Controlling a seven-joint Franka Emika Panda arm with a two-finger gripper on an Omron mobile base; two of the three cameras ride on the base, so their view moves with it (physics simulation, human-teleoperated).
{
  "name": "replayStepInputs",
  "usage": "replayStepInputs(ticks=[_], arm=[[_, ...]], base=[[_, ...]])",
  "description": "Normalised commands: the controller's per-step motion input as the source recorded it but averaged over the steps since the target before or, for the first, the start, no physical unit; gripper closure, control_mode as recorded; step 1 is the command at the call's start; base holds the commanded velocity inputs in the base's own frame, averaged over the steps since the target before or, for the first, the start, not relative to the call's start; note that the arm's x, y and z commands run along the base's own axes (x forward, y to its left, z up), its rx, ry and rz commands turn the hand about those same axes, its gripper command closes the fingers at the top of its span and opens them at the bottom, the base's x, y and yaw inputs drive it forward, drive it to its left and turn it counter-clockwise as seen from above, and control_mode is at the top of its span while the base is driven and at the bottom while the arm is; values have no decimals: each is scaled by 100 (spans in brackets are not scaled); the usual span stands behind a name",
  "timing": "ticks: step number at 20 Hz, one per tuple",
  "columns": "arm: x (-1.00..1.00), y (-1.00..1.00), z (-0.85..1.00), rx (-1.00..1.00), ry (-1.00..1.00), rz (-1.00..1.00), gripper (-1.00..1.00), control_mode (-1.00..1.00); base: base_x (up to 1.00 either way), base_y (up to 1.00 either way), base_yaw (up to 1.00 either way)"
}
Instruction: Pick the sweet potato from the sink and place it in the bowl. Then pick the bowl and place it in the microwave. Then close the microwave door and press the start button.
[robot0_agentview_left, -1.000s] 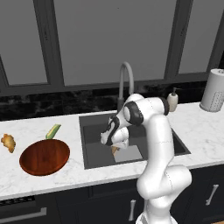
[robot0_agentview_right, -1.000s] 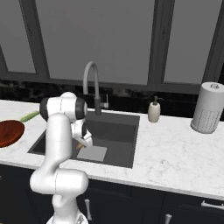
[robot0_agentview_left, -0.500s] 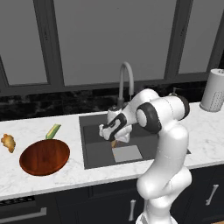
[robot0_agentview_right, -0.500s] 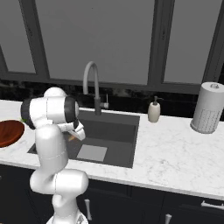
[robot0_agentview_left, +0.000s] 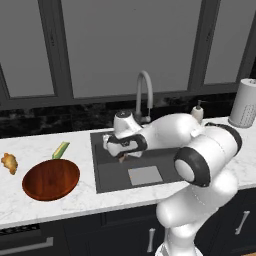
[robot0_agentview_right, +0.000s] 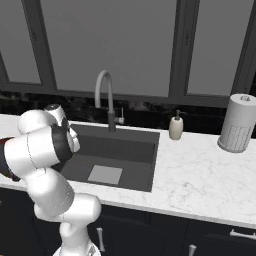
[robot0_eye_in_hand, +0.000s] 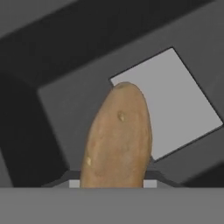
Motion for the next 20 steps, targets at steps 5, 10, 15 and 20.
replayStepInputs(ticks=[5,10,15,20], arm=[[-39,50,100,0,0,8,100,-100],[-27,61,47,1,5,13,100,-100],[-20,95,9,0,0,9,100,-100],[-12,72,30,0,0,13,100,-100]], base=[[0,0,0],[0,0,0],[0,0,0],[0,0,0]])
